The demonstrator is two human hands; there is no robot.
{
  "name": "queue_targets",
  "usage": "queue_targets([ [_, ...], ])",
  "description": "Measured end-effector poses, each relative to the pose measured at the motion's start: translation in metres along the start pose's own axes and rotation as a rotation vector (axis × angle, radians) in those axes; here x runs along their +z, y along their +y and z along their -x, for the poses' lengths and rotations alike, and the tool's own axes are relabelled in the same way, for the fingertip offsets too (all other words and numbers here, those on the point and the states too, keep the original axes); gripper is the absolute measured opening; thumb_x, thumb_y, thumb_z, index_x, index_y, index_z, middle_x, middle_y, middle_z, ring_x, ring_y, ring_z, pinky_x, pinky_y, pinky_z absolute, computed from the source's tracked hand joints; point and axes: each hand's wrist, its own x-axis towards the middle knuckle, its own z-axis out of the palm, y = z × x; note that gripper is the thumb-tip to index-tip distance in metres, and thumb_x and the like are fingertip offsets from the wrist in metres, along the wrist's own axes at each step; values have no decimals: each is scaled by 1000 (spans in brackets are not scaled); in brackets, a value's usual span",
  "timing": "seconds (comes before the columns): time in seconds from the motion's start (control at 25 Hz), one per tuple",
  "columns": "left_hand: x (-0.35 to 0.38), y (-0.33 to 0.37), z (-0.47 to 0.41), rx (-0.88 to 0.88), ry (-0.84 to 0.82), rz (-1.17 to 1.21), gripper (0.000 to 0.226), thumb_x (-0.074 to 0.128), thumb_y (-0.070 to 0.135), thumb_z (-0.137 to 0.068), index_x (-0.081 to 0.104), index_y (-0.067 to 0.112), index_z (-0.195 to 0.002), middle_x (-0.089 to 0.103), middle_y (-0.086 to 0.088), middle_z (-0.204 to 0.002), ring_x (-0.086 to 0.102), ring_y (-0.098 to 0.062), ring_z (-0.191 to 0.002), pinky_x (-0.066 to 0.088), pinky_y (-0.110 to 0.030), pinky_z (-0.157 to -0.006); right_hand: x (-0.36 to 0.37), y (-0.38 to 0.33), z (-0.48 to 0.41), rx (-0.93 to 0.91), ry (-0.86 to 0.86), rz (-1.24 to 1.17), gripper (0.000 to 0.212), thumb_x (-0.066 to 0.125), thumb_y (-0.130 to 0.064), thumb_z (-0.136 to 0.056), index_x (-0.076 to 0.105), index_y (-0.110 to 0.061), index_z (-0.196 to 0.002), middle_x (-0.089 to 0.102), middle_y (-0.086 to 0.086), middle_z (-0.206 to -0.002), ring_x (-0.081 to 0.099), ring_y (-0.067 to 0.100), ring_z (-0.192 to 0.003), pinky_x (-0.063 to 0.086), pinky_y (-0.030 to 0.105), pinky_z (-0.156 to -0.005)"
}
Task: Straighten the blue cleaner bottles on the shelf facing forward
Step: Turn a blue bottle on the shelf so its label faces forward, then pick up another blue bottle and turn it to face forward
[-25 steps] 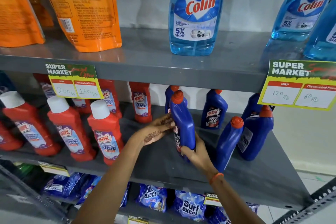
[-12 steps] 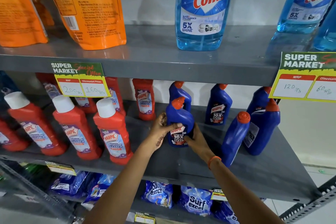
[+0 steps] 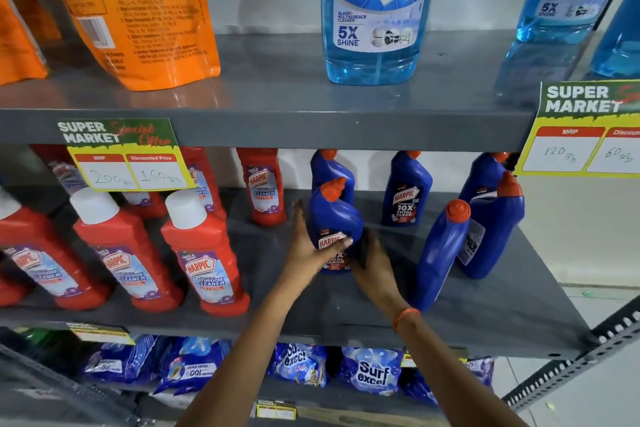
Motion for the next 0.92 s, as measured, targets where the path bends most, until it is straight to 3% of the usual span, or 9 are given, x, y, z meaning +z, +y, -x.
queue_targets([
  [0.08,12,6,12,180,111,-284,100,62,55,-75,4,17,-147,12,-11,-159,11,-22,-146,16,-47,-120,-6,-19,21,-136,220,33,52,52,4,-83,40,-5,-132,53,18,-127,52,29,-119,43,35,-100],
  [0.16,26,23,24,378,215,-391,87,46,55,-85,4,10,-147,5,-11,-159,1,-14,-147,12,-45,-120,-22,-40,43,-299,381,-56,51,45,8,-80,43,-5,-129,52,15,-127,51,23,-120,43,31,-103],
  [0.32,61,46,43,561,225,-331,70,51,28,-91,13,6,-146,15,-10,-157,10,-16,-147,13,-33,-121,-65,-49,68,-582,617,2,38,38,2,-79,52,1,-114,51,11,-115,47,7,-117,40,17,-99],
  [0.44,93,44,48,572,152,-301,66,53,33,-89,26,3,-142,31,-11,-152,27,-15,-142,22,-18,-116,-91,-18,67,-560,690,-11,37,38,3,-80,51,-3,-114,45,9,-116,41,3,-120,42,28,-101],
  [0.56,120,41,48,443,48,-238,69,61,48,-78,45,7,-132,51,-2,-137,46,-7,-125,40,-23,-105,-105,30,55,-371,595,-59,41,44,0,-82,45,-12,-122,39,-2,-122,43,16,-121,44,44,-100],
  [0.68,147,45,45,297,34,-253,69,71,49,-67,54,13,-123,65,-6,-121,61,-18,-110,51,-34,-92,-111,72,43,-149,361,-106,43,43,-22,-82,42,-25,-125,44,-2,-121,50,31,-117,44,56,-98],
  [0.76,159,50,39,228,116,-320,62,79,39,-63,58,11,-115,69,-10,-111,65,-26,-101,53,-39,-84,-114,87,39,-38,181,-162,51,41,-32,-77,40,-27,-128,43,-1,-126,50,29,-119,44,56,-99],
  [0.8,163,54,37,201,153,-365,59,81,35,-64,59,9,-112,70,-13,-108,65,-29,-98,53,-40,-82,-116,92,37,6,109,-147,55,42,-32,-77,42,-17,-129,40,-4,-131,46,25,-124,41,53,-105],
  [0.92,159,61,24,133,152,-397,55,79,37,-65,62,7,-108,72,-15,-103,67,-32,-93,54,-43,-79,-125,94,28,57,-40,-159,61,49,-31,-73,42,-12,-131,47,-2,-135,49,21,-123,40,44,-108],
])
